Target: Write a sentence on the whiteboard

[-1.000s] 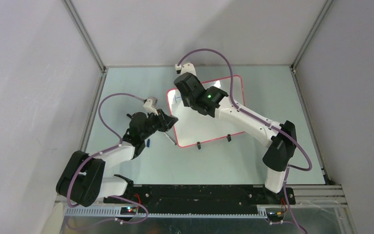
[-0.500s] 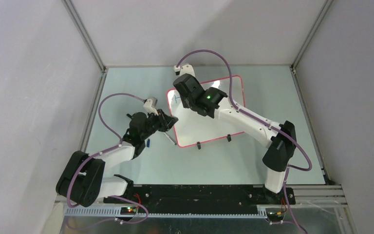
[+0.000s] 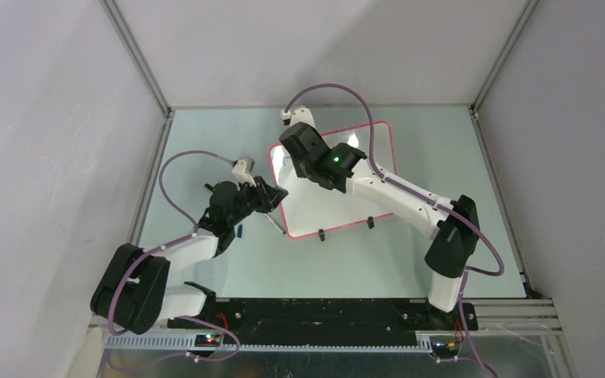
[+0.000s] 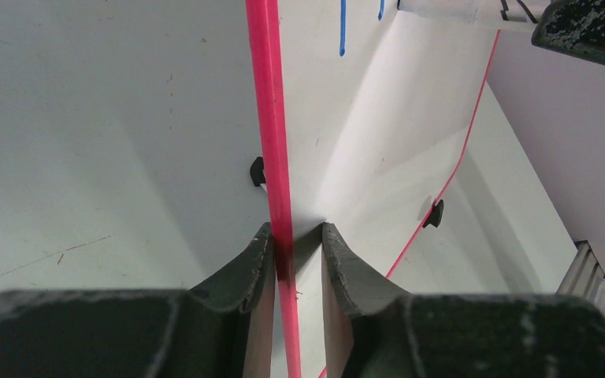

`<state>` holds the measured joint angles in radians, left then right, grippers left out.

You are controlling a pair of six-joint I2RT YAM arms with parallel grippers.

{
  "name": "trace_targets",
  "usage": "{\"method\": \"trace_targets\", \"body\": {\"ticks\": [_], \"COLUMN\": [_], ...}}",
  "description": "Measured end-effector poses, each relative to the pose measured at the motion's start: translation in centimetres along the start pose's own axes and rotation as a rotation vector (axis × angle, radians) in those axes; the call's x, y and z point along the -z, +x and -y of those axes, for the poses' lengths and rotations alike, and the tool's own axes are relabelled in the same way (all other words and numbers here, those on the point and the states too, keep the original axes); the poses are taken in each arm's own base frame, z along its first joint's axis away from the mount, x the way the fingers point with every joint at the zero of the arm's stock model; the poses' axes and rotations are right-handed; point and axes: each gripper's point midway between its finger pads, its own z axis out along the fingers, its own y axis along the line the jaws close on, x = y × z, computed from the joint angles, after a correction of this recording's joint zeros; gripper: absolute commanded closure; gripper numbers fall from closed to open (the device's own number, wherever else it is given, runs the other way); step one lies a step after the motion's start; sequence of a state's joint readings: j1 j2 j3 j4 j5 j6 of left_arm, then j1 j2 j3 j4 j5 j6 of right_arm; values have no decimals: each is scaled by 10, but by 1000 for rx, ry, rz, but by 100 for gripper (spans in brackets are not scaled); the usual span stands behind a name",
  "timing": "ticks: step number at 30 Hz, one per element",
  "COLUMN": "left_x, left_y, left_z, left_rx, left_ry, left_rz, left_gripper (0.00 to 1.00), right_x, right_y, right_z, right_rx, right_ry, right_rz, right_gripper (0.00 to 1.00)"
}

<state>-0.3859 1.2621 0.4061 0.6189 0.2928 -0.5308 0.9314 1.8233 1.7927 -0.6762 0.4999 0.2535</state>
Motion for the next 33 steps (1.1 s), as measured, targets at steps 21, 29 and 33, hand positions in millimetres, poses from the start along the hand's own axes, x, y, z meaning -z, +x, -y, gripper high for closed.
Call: {"method": "trace_targets", "body": {"ticks": [21,29,33], "left_x": [0,0,0], "left_y": [-1,0,-1], "left_z": [1,1,2], "left_rx": [-2,-2,-3], "left_ry": [3,4,5], "left_rz": [2,1,2], "left_gripper": [92,92,92], "right_x": [3,4,8], "right_y": [6,5,6], "right_z": [11,15,17], "right_rx": [-5,-19,-20], "right_ry": [22,26,25], "right_rz": [-16,-13,-11], "right_gripper": [100,100,100]}}
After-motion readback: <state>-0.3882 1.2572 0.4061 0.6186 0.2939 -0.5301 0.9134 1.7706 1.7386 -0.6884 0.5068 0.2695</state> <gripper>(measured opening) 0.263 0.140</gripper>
